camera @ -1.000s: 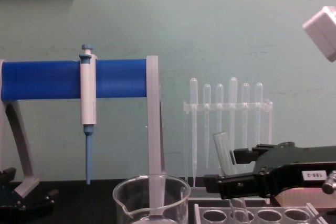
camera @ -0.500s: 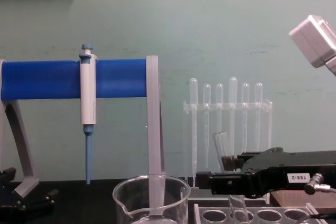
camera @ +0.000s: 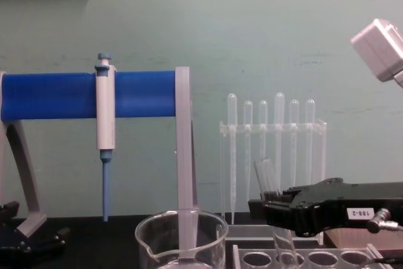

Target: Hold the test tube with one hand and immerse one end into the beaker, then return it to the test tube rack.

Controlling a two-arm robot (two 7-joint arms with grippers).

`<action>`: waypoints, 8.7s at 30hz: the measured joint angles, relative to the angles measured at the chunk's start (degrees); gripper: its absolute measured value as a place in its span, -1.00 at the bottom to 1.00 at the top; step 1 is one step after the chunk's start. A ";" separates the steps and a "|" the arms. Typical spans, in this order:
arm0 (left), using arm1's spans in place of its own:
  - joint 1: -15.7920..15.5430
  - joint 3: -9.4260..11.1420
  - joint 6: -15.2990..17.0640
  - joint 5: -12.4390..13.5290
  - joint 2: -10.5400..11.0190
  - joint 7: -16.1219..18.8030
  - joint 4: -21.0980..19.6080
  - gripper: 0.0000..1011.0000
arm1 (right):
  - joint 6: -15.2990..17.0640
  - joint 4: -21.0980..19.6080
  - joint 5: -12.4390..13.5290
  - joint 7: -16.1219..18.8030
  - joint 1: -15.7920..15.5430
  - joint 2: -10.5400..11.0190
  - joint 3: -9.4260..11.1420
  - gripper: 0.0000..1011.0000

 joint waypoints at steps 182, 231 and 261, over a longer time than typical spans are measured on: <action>0.00 0.00 0.00 0.00 0.00 0.00 0.00 0.98 | -11.45 4.17 3.37 0.33 4.99 -8.95 -4.93 -0.55; 0.00 0.00 0.00 0.00 0.00 0.00 0.00 0.98 | -17.47 13.51 0.35 3.97 4.06 -12.05 -4.88 -0.55; 0.00 0.00 0.00 0.00 0.00 0.00 0.00 0.98 | -17.52 13.51 0.41 3.94 4.08 -12.05 -4.87 -0.55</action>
